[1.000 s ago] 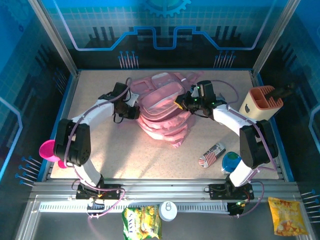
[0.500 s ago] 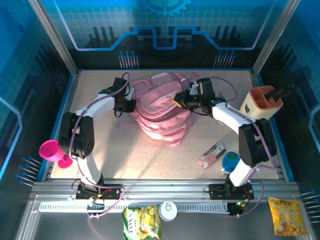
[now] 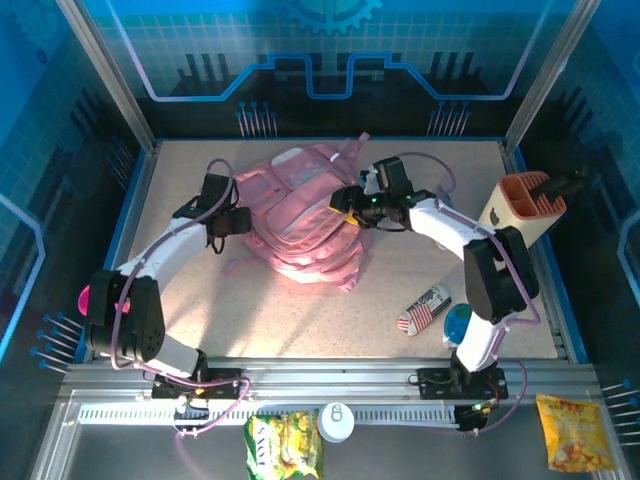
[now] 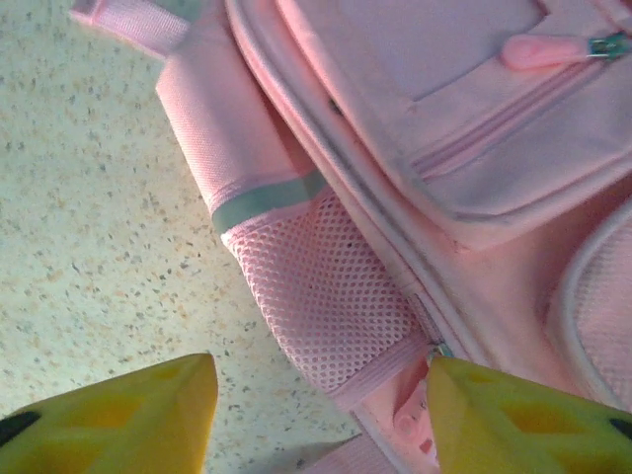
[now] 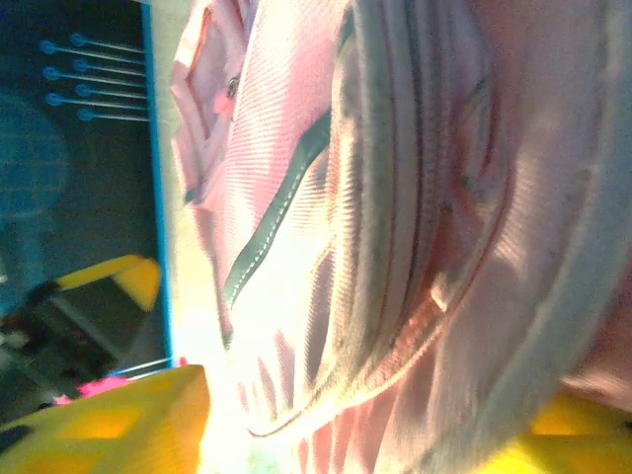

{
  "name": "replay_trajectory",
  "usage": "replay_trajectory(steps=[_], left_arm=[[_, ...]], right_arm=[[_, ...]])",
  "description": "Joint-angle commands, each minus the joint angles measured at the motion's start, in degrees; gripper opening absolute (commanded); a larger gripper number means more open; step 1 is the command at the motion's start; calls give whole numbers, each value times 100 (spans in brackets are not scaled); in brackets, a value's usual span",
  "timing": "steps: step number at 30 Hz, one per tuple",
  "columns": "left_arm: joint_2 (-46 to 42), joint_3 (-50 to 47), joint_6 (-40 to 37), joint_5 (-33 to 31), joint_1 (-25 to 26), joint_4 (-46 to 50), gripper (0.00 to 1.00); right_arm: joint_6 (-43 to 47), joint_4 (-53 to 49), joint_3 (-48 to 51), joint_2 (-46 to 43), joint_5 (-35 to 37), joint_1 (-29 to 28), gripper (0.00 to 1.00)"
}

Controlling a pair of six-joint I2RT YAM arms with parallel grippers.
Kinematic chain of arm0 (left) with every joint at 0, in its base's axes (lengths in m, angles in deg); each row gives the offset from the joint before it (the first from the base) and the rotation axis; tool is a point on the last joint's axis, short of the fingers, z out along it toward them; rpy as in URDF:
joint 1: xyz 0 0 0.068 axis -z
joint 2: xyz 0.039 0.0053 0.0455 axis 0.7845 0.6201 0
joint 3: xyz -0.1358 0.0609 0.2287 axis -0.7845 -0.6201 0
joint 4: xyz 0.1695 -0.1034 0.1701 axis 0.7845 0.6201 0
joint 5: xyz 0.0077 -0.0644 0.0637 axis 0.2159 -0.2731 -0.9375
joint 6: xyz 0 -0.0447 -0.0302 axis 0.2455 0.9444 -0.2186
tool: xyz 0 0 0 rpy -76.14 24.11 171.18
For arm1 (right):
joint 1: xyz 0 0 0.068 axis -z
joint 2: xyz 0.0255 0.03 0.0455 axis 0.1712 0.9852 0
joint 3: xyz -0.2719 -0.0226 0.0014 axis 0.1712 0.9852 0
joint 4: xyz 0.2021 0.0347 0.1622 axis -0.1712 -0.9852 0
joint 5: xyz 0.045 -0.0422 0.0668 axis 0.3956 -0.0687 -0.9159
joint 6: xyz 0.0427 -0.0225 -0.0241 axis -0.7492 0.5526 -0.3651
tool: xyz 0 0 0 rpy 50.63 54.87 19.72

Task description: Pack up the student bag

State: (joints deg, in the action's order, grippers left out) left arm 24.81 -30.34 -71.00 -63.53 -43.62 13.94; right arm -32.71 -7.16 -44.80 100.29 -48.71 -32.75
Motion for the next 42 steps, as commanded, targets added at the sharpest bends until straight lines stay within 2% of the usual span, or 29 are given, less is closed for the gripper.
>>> replay_trajectory(steps=[1, 4, 7, 13, 18, 23, 27, 32, 42], left_arm=[[-374, -83, 157, -31, 3, 21, 71], [-546, -85, 236, 112, 13, -37, 79], [-711, -67, 311, 339, 39, -118, 86], [-1044, -76, 444, 837, 42, -308, 97], [-1207, -49, 509, 1373, 47, -431, 99], [-1224, -6, 520, 1622, 82, -335, 99], [-1149, 83, 463, 1817, 115, -255, 99], [-983, 226, 464, 1905, 203, -252, 99], [-600, 594, 439, 1969, 464, -236, 99]], right_arm=[[861, -880, 151, -920, 1343, 115, 73], [1256, -1510, 306, -1226, 2513, 231, 82], [1686, -1851, 417, -1277, 3409, 454, 87], [2436, -2517, -88, -623, 4047, 1184, 90], [2822, -2807, -670, 150, 4251, 1559, 99], [3110, -3129, -1090, 769, 4390, 1798, 100], [3112, -3339, -1144, 1078, 4200, 1893, 100], [2936, -3304, -843, 1090, 3840, 1745, 97], [2408, -3192, -299, 596, 3365, 1028, 90]])
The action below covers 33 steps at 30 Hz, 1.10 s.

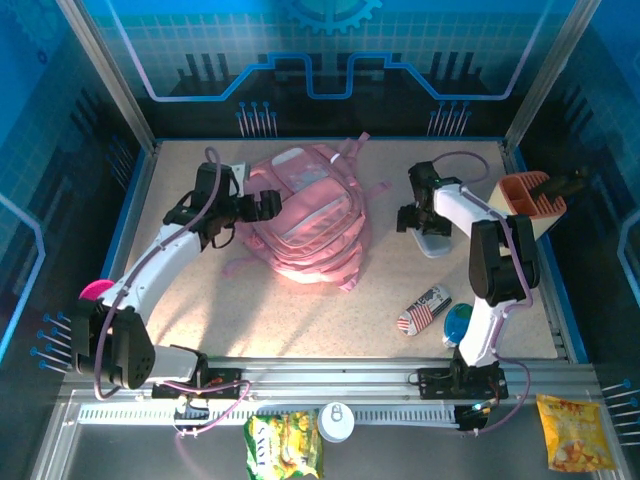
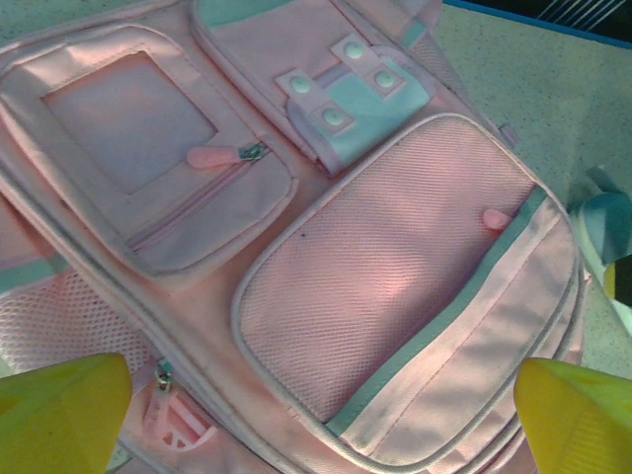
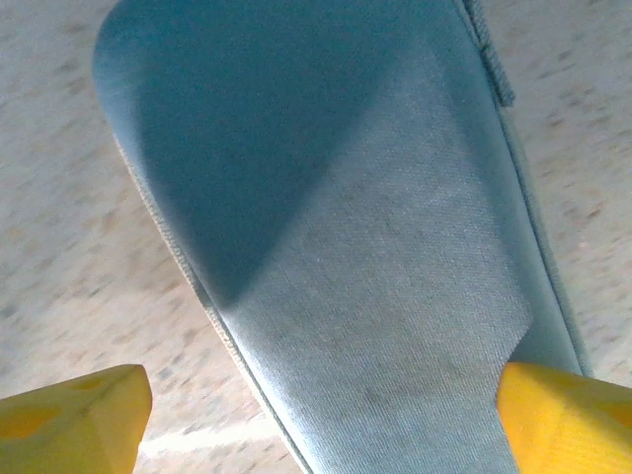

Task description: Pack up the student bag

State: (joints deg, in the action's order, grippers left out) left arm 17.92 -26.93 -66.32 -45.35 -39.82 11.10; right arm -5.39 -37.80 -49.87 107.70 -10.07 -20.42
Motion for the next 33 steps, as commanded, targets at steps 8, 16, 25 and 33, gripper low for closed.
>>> replay_trajectory(steps=[8, 16, 25, 33], left_arm=[[300, 563, -142, 188, 338, 207, 99], [692, 966, -424, 392, 531, 419, 99], [1064, 1294, -600, 346, 851, 606, 99], [1473, 1685, -837, 382, 1065, 1016, 99]], right_arm=[[916, -456, -21, -738, -341, -109, 98], [1994, -960, -142, -307, -361, -21, 100], [1958, -893, -229, 193, -339, 180, 100], [1867, -893, -248, 510, -673, 336, 95]])
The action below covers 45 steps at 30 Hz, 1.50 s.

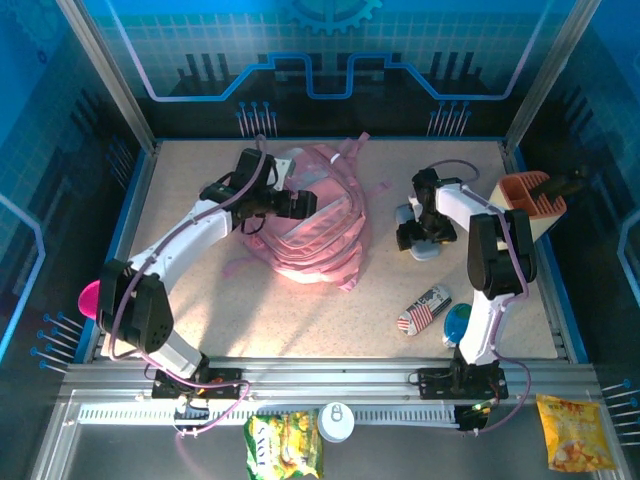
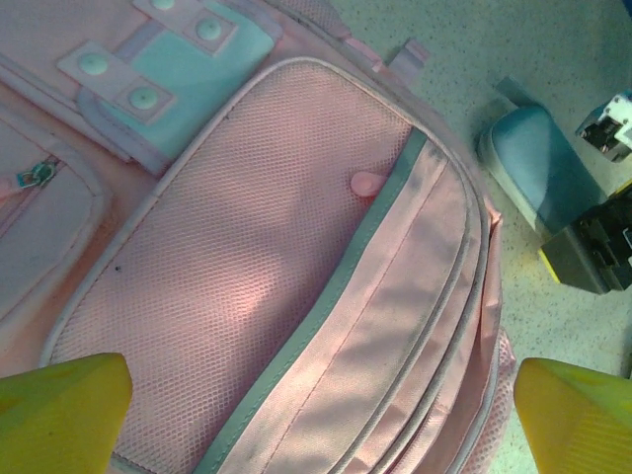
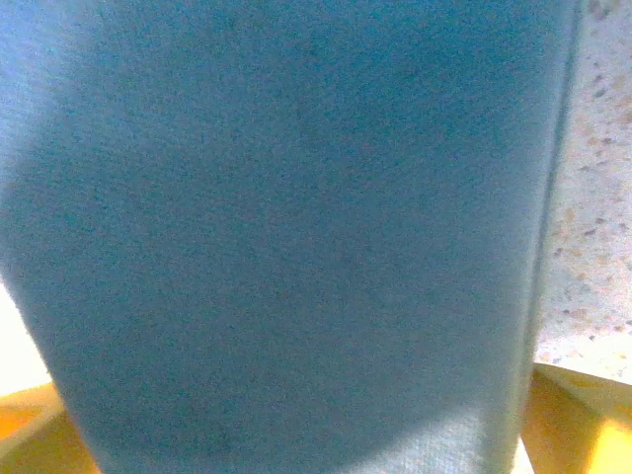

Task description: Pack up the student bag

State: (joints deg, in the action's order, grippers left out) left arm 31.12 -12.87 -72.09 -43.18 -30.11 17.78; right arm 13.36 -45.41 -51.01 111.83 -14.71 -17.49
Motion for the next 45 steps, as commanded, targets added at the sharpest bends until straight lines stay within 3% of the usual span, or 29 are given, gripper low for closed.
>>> replay_trajectory(steps=[1, 6, 13, 26, 33, 45], left_arm=[[211, 332, -321, 158, 130, 417, 99], [512, 639, -656, -95, 401, 791, 98], [737, 938, -980, -397, 696, 1124, 97], [1378, 1602, -1736, -1257, 1515, 2034, 89], [2328, 2529, -1748, -2250, 1739, 2549, 72], [2980, 3179, -1675, -2618, 1774, 2721, 50]], right_arm=[[-8, -119, -134, 94, -245, 42, 94], [99, -156, -143, 156, -841, 104, 79], [3, -75, -50, -145, -743, 104, 65], [-652, 1237, 811, -1814, -1116, 140, 63], [-815, 1381, 911, -1981, -1244, 142, 63], [-931, 1413, 885, -1968, -1445, 142, 64]])
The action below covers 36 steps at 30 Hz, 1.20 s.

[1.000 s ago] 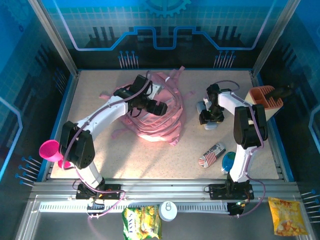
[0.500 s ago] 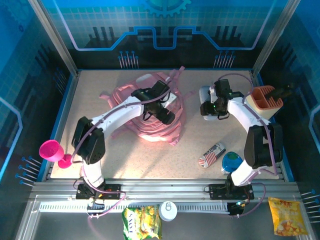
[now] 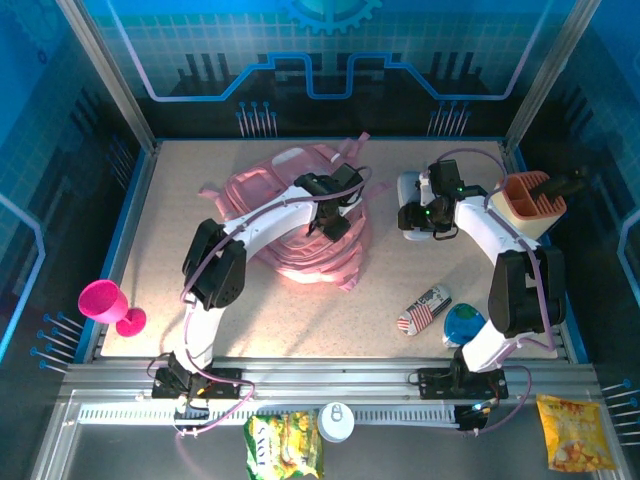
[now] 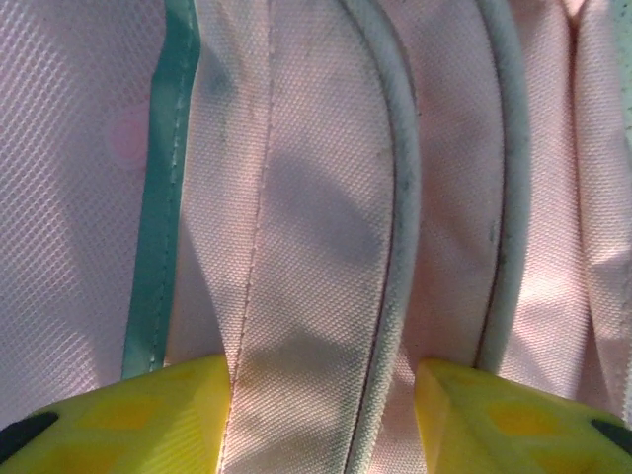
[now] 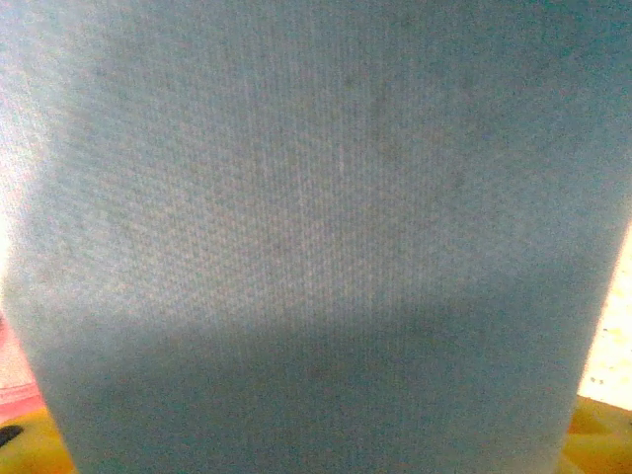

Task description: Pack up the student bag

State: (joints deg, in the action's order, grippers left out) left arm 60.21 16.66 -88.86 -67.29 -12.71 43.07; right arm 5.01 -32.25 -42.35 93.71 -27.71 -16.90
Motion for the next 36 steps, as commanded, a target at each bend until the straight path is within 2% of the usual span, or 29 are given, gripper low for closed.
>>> replay_trajectory(steps=[1, 6, 10, 13, 19, 23, 26, 32, 36], left_arm=[[76, 226, -7, -209, 40, 176, 50], [199, 331, 21, -352, 41, 235, 47], [199, 315, 81, -439, 36, 196, 41], [99, 321, 149, -477, 25, 122, 27], [-326, 332, 302, -151, -104, -35, 5], [-850, 112, 386, -152, -293, -355, 0], [-1393, -243, 549, -173, -476, -863, 0], [-2445, -1202, 1034, 80, -767, -2290, 0], [-2618, -1340, 1320, 364, -882, -2636, 0]], right_arm=[[-104, 101, 19, -158, -145, 82, 64], [-146, 92, 11, -163, -139, 89, 64], [-175, 128, 54, -261, -109, 88, 64], [-173, 134, 94, -371, -75, 84, 64], [-164, 174, 184, -531, -167, 87, 65], [-136, 204, 239, -604, -439, 47, 65], [-104, 159, 224, -635, -554, -98, 66], [126, -248, -93, -460, -414, -804, 67], [143, -508, -472, -93, -485, -1376, 67]])
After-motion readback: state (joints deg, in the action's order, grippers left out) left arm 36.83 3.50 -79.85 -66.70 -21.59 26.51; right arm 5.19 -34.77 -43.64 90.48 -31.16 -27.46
